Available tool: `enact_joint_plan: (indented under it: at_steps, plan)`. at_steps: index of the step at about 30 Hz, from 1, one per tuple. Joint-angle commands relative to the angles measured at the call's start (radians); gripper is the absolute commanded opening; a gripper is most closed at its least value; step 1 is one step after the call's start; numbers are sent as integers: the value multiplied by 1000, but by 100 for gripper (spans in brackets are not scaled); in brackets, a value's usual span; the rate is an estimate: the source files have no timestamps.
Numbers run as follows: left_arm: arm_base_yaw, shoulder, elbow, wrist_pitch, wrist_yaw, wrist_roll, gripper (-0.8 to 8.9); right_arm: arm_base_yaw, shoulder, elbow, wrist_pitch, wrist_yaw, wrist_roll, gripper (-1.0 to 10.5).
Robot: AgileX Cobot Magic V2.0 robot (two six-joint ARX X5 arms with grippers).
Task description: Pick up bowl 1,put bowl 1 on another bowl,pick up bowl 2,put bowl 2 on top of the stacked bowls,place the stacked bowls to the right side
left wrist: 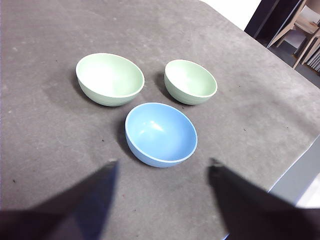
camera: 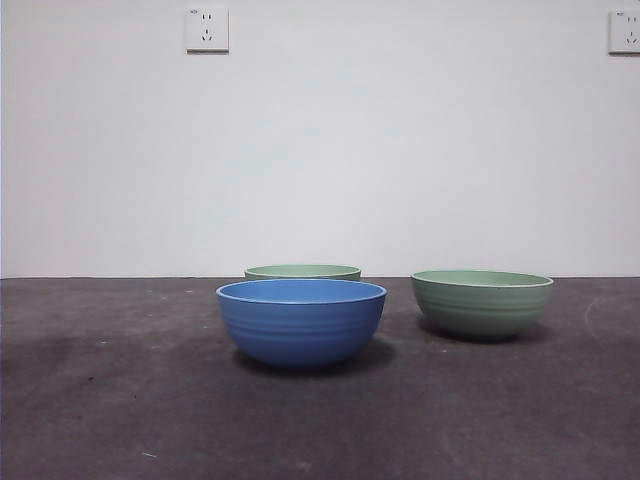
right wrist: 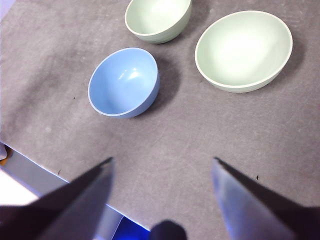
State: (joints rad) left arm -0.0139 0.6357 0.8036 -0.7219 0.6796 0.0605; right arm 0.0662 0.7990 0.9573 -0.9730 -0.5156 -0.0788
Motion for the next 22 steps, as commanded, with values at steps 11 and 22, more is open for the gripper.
enact_joint_plan:
  at_steps: [11, 22]
  plan:
    - [0, -1, 3, 2, 2, -8, 637, 2, 177, 2, 198, 137, 187, 567]
    - [0, -1, 3, 2, 1, -8, 637, 2, 575, 69, 397, 217, 229, 564]
